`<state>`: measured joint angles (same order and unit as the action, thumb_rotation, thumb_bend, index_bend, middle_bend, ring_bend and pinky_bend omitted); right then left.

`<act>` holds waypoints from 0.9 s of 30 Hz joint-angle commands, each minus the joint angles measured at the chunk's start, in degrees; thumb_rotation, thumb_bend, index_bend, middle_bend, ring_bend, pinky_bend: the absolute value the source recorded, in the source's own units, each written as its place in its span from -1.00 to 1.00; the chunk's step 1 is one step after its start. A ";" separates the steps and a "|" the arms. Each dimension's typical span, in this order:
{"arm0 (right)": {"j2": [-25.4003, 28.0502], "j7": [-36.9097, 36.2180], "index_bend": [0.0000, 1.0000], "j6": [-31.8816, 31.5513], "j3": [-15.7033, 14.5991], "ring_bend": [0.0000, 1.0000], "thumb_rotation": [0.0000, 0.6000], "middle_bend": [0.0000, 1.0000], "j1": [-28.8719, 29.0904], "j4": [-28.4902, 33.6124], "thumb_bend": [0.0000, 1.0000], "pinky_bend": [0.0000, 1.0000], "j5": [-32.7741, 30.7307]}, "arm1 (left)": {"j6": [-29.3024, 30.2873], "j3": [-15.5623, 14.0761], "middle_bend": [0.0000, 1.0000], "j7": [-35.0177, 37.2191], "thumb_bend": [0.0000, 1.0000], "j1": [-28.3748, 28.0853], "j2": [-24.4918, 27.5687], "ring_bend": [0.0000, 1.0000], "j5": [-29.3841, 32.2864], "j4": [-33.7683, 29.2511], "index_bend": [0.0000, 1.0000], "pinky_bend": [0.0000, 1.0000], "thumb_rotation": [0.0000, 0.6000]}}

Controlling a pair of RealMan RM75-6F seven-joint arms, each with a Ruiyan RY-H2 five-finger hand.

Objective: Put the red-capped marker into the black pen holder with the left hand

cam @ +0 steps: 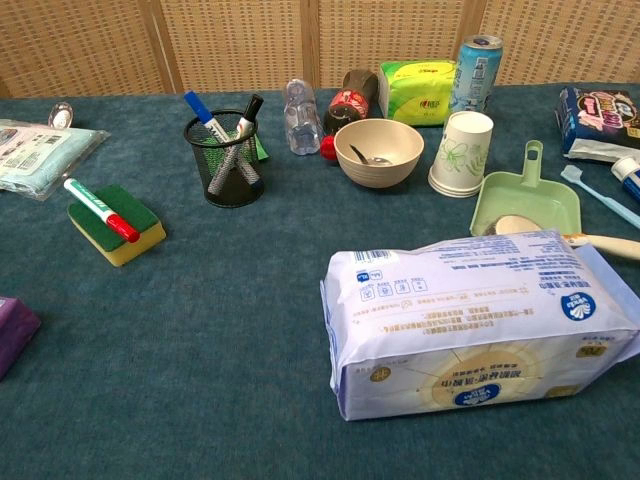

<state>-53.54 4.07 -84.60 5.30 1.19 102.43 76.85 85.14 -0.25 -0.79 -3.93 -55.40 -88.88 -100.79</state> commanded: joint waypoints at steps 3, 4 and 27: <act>-0.11 -0.13 -1.00 -0.20 0.08 -1.00 1.00 -1.00 -0.08 -0.16 -1.00 -1.00 0.11 | 0.17 0.17 -1.00 0.11 -0.68 0.09 -0.08 -1.00 0.27 0.18 -1.00 -0.99 1.00; -0.08 -0.23 -1.00 -0.25 0.09 -1.00 1.00 -1.00 -0.12 -0.18 -1.00 -1.00 0.16 | 0.04 0.18 -1.00 0.16 -0.68 0.04 -0.10 -1.00 0.34 0.22 -1.00 -0.99 1.00; 1.04 -3.58 -1.00 0.39 0.45 -1.00 1.00 -1.00 -0.46 0.10 -1.00 -1.00 -0.35 | -14.99 6.64 -1.00 -0.18 -0.43 -14.37 -6.43 -1.00 3.15 11.75 -0.38 -0.99 1.00</act>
<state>-52.52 0.52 -84.23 5.72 0.73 102.53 76.52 71.51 5.65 0.76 -16.17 -59.94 -84.69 -91.56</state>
